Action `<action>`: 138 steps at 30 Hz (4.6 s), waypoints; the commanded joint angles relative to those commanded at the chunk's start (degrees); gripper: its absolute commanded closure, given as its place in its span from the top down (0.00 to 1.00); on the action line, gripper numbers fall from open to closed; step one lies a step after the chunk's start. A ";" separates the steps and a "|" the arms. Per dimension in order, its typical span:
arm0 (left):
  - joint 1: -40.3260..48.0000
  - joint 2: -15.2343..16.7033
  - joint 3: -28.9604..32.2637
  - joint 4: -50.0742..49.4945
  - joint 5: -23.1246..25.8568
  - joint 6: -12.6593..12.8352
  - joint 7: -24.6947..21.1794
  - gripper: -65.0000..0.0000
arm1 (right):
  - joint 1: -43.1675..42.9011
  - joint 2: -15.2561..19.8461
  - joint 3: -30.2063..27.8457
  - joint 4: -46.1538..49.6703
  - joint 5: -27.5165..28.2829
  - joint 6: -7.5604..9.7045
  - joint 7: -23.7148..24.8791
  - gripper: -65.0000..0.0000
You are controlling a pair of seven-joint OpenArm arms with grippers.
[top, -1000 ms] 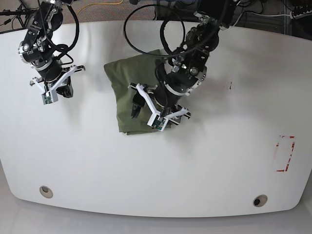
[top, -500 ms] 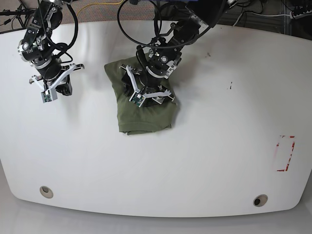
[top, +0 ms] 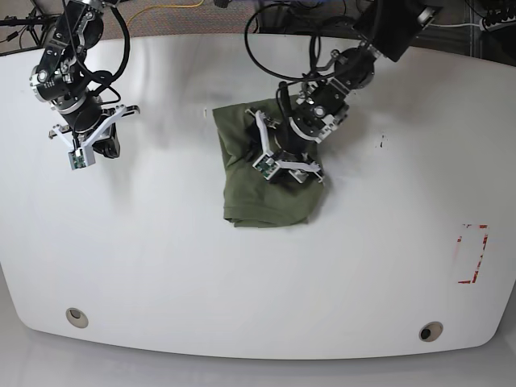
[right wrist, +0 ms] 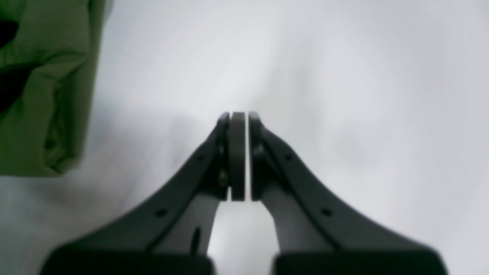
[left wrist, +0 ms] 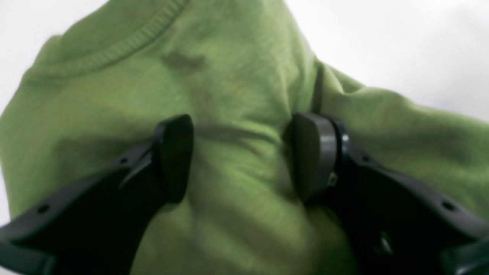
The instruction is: Fold the T-shirt properly
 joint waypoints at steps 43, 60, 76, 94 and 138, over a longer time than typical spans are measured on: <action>8.70 -27.52 -52.40 -0.62 -0.09 -35.38 0.00 0.58 | -1.58 -1.14 -0.44 1.93 -0.53 4.62 0.35 0.01; 6.42 -10.20 -50.11 23.30 0.26 -31.47 1.93 0.51 | -5.10 -2.64 -2.81 1.49 -7.74 4.62 14.51 0.01; 28.84 5.01 -48.53 32.79 0.09 -16.62 -22.15 0.50 | -16.00 -8.35 -2.73 0.88 -11.25 4.62 33.05 0.01; 65.32 14.07 -46.77 32.09 -0.09 -12.40 -27.43 0.50 | -37.36 -14.42 -2.90 -3.96 -10.81 4.62 37.27 0.01; 23.74 8.79 -44.66 -49.41 0.26 -12.31 -27.78 0.50 | -14.33 -13.36 -3.34 -63.91 -34.81 2.73 46.15 0.01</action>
